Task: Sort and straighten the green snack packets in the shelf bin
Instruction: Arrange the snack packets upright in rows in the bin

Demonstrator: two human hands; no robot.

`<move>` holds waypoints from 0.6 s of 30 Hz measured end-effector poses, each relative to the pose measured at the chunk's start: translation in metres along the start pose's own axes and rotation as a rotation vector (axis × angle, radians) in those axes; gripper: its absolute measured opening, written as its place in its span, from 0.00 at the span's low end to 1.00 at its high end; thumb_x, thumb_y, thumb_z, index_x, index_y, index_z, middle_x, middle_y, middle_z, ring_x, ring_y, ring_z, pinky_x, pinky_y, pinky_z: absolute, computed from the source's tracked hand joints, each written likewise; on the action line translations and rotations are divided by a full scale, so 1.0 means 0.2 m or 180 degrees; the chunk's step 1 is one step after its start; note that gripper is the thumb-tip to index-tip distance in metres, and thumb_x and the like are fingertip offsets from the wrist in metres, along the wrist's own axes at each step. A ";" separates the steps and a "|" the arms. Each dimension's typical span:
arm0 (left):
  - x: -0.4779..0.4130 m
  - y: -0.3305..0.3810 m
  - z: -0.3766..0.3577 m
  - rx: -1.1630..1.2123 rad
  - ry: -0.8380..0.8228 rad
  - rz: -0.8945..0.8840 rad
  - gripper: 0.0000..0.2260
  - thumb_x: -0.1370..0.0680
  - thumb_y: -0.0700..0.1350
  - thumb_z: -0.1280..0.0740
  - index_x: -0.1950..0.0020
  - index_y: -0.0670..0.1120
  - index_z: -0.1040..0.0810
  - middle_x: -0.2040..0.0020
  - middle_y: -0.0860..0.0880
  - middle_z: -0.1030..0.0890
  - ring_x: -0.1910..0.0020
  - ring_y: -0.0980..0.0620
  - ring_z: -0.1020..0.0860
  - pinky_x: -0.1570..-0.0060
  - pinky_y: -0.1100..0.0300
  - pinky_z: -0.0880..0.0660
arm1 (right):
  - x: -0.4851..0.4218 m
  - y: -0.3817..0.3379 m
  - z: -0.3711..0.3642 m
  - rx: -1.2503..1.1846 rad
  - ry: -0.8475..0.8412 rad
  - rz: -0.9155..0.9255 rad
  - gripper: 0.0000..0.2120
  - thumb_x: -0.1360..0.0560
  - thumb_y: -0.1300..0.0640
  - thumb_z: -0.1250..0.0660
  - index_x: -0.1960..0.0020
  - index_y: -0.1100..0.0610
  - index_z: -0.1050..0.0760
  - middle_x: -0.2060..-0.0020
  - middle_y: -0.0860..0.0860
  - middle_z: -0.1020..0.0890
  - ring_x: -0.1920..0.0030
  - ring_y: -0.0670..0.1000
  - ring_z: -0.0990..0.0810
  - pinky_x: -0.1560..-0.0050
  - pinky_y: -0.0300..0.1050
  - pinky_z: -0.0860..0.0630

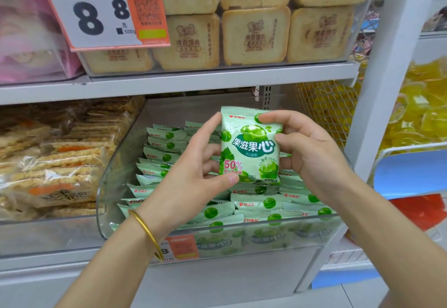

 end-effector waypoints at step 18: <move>0.00 0.02 0.00 -0.1886 0.0865 -0.0772 0.30 0.32 0.59 0.32 0.32 0.55 0.32 0.39 0.58 0.35 0.37 0.60 0.37 0.36 0.73 0.43 | 0.02 -0.02 -0.02 -0.0162 0.0041 -0.0009 0.15 0.24 0.71 0.40 0.42 0.56 0.28 0.47 0.55 0.21 0.55 0.52 0.17 0.62 0.46 0.20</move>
Point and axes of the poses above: each hand's wrist, its own x-axis away from the middle knuckle, its own z-axis out of the back of the hand, y = z × x, the point moved 5 cm from there along -x, towards the middle knuckle
